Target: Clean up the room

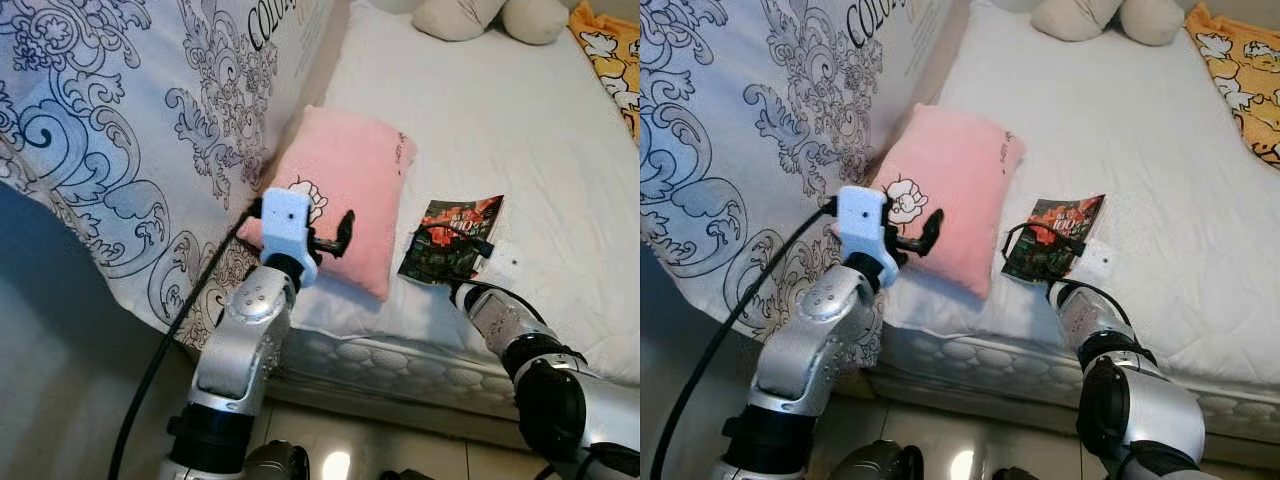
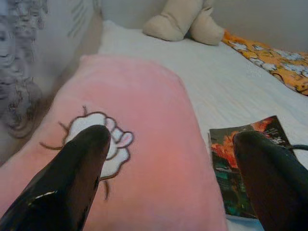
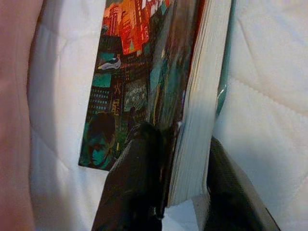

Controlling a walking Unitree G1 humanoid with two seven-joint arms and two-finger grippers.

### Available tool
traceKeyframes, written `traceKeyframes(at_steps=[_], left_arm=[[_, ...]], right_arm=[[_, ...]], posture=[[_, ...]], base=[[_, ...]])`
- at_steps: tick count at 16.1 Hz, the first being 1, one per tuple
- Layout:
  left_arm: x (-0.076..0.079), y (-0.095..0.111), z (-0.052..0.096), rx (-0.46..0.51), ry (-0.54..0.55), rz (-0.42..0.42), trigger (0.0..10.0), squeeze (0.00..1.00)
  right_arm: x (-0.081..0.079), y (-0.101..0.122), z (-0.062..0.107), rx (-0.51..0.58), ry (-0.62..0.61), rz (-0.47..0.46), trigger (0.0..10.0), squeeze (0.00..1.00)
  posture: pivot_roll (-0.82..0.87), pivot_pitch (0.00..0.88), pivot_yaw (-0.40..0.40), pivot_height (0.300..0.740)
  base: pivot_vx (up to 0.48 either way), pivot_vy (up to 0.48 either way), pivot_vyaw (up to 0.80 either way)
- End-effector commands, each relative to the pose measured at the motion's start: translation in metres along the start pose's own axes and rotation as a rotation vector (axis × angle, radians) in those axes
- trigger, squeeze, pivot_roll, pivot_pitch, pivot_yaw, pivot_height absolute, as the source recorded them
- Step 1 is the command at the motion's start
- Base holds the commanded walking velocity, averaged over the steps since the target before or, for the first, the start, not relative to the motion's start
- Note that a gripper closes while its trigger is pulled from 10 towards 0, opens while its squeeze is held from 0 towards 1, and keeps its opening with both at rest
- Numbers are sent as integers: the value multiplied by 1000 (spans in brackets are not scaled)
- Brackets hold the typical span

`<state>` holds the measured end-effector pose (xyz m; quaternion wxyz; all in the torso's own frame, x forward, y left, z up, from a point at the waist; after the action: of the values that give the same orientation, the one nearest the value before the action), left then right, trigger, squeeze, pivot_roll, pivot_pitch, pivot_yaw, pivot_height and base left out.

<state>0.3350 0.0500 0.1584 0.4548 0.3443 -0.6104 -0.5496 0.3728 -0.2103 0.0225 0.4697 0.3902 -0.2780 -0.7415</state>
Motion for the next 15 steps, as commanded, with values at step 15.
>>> traceKeyframes(at_steps=[15], left_arm=[[24, -4, 2, -23, -44, 79, 10000, 0]], right_arm=[[8, 45, 2, 72, -109, 861, 10000, 1000]], posture=[[297, 83, -17, 740]], base=[[0, 0, 0]])
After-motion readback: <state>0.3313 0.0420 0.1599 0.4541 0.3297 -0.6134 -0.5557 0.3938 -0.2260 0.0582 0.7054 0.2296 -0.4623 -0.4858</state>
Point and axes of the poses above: a point about 5 cm out from each wrist's last joint towards the gripper, its own z axis pointing back from the gripper into the wrist, its own y axis along the axis of the wrist's last joint, x = y × z, the point moved 4 cm from there along -z, pointing out of the wrist towards the gripper, and after that the axes turned 4 degrees about z, right-handed, at the moved point
